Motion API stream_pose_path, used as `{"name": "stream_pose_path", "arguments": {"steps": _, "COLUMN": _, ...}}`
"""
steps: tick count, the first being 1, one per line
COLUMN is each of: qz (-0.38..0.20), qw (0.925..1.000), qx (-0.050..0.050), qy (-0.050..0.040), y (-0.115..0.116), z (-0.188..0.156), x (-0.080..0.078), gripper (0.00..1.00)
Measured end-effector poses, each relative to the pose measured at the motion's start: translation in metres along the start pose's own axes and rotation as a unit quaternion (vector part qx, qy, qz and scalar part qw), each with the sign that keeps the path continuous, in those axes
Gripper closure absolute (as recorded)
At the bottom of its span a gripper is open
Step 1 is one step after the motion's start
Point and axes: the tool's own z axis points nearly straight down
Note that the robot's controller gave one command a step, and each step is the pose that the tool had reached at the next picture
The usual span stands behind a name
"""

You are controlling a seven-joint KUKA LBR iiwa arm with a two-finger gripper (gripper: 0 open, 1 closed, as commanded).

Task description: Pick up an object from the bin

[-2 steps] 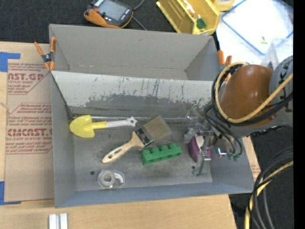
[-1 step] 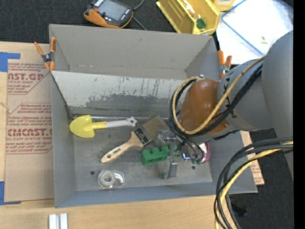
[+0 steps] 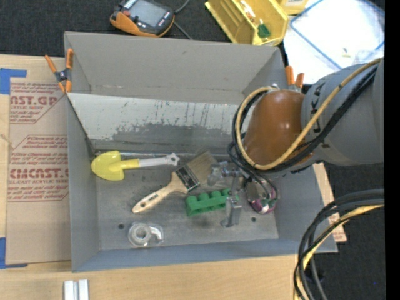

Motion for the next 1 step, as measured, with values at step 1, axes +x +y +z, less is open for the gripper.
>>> {"name": "stream_pose_path", "arguments": {"steps": 1, "qz": 0.011, "qw": 0.9999, "qx": -0.002, "qy": 0.0090, "y": -0.0041, "z": 0.0490, "x": -0.0024, "gripper": 0.00}}
